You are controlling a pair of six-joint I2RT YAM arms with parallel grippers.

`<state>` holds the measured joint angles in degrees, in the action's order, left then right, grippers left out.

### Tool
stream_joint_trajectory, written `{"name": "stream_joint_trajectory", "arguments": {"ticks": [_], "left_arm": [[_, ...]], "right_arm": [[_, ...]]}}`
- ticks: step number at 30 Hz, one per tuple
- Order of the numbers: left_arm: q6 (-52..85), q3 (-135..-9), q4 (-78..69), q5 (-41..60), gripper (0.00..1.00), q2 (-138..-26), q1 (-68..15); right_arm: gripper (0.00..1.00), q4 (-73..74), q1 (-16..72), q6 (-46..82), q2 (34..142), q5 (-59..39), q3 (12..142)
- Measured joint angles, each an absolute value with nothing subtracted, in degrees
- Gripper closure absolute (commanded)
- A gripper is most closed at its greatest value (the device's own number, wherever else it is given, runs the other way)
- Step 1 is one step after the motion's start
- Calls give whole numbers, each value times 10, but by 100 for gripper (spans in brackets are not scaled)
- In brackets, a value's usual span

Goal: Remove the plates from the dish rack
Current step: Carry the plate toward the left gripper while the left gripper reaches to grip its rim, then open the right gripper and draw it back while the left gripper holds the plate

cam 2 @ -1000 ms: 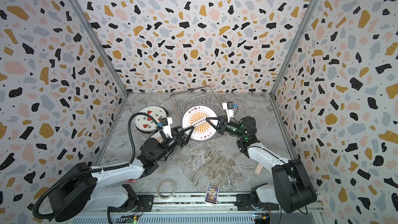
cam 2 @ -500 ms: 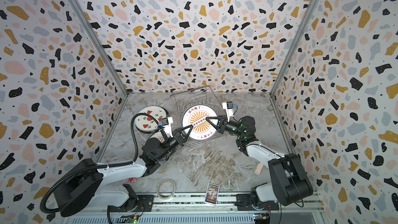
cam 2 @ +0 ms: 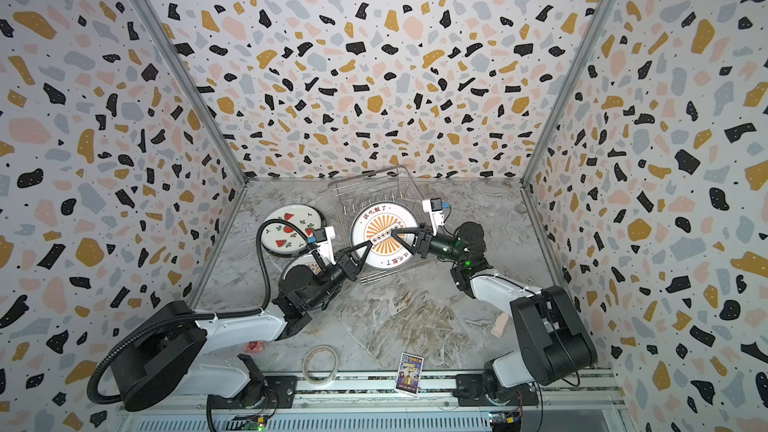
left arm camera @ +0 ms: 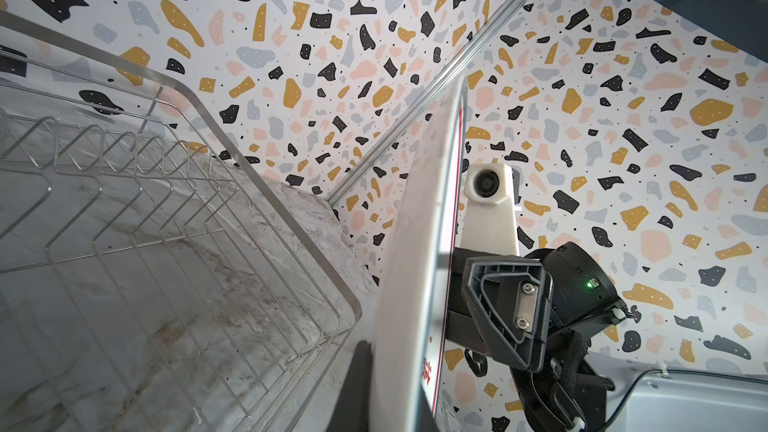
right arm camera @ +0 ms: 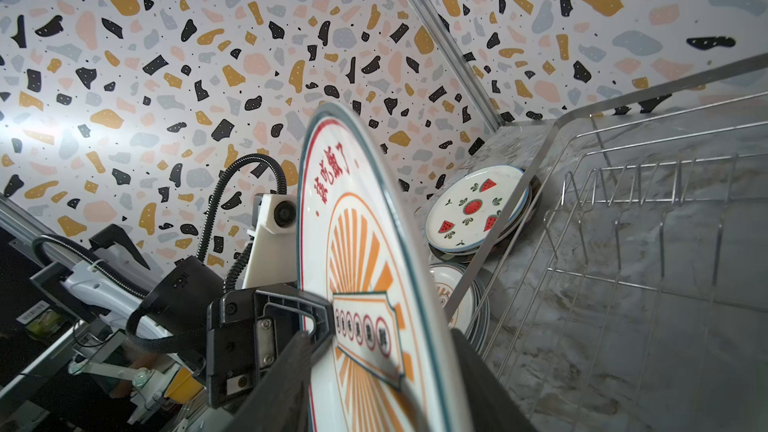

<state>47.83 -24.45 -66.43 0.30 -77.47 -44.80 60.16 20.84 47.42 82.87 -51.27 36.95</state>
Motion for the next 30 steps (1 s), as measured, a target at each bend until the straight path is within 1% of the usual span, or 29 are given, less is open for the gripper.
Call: {"name": "stream_joint_trajectory", "arguments": {"ticks": [2, 4, 11, 12, 13, 14, 17, 21, 30], "left_arm": [[478, -242, -657, -10, 100, -764, -448], [478, -237, -651, -25, 100, -749, -448], [483, -207, -629, -78, 100, -688, -447], [488, -203, -626, -84, 100, -680, -444], [492, -200, -623, -88, 100, -674, -441], [502, -197, -617, -88, 100, -669, -435], [531, -182, -611, -79, 100, -657, -397], [563, -153, -602, -70, 100, -624, -347], [608, -107, -525, -65, 100, -489, -283]], "right_arm": [[25, 597, 205, 469, 825, -503, 369], [21, 590, 200, 466, 816, -493, 367], [12, 539, 195, 427, 737, -438, 348], [10, 529, 198, 418, 724, -426, 344], [3, 519, 201, 411, 714, -415, 342], [1, 507, 206, 401, 703, -403, 342], [1, 470, 233, 366, 679, -361, 341], [1, 425, 291, 309, 656, -291, 341], [1, 388, 398, 214, 682, -215, 357]]}}
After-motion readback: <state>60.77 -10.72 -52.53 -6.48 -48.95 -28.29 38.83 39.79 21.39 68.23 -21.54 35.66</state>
